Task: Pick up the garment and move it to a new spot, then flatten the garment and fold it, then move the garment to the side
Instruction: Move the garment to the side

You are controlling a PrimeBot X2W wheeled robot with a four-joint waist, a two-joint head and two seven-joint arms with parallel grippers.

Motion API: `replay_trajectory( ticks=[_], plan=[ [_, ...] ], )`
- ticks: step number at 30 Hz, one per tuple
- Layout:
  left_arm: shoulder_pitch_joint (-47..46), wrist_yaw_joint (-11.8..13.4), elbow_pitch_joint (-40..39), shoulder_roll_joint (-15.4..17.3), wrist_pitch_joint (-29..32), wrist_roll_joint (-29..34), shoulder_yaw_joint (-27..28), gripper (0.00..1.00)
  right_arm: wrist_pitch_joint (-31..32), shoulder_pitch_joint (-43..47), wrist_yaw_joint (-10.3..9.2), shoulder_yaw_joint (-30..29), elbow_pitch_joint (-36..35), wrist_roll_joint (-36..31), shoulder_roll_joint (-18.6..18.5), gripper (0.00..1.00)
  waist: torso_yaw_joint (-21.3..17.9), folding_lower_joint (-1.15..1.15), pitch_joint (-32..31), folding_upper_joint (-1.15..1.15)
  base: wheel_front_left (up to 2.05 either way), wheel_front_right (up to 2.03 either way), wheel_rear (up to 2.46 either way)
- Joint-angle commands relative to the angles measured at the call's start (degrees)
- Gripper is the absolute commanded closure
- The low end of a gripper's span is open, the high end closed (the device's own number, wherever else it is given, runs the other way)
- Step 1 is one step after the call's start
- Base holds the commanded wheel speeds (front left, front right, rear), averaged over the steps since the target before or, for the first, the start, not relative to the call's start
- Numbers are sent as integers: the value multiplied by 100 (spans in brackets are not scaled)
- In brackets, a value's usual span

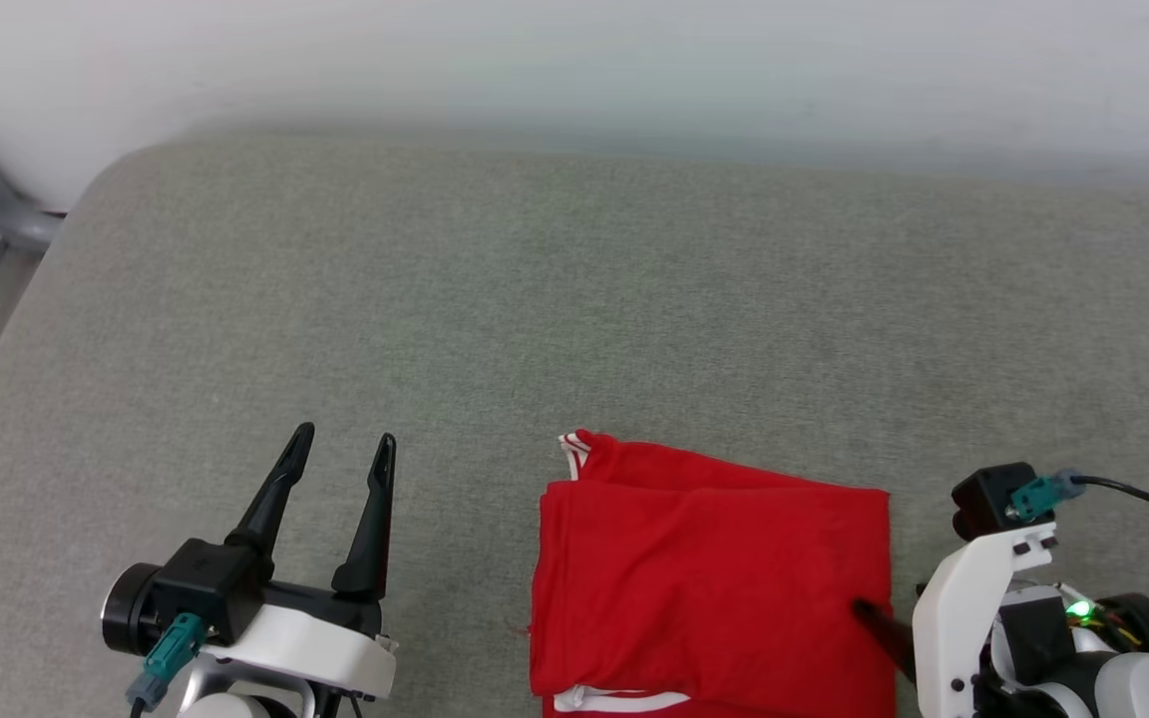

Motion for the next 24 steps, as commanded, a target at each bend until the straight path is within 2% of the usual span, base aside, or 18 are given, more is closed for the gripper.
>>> replay_trajectory(
  ticks=[1, 8, 16, 17, 18, 19, 20, 24],
  plan=[
    [-90, -9, 5, 2, -12, -9, -19, 0, 160, -31, -5, -82, 92, -56, 127, 0, 134, 0, 111, 0, 0, 0, 0],
    [-207, -10, 47, 33, -12, -58, -83, 0, 372, -90, -5, -288, 621, -342, 370, 0, 402, 0, 319, 0, 0, 0, 0],
    [-300, -11, 76, 44, -12, -93, -136, 0, 309, -69, -1, 3, 1371, -473, 528, 0, 550, 0, 464, 0, 0, 0, 0],
    [-316, -11, 77, 41, -12, -87, -140, 0, 324, -54, 6, 106, 1468, -501, 523, 18, 556, 0, 474, 0, 0, 0, 0],
    [-326, -11, 79, 40, -12, -87, -139, 0, 309, -46, 6, 191, 1536, -510, 519, 74, 559, 0, 477, 0, 0, 0, 0],
    [-331, -11, 86, 40, -12, -87, -139, 0, 281, -47, 6, 251, 1579, -510, 505, 94, 557, 0, 476, 0, 0, 0, 0],
    [-335, -11, 94, 46, -12, -87, -136, 0, 238, -61, 6, 309, 1605, -507, 476, 100, 549, 0, 471, 0, 0, 0, 0],
    [-288, -11, 122, 69, -12, -83, -91, 0, -93, -268, -7, 353, 1501, -599, 216, 100, 431, 0, 378, 0, 0, 0, 0]
  ],
)
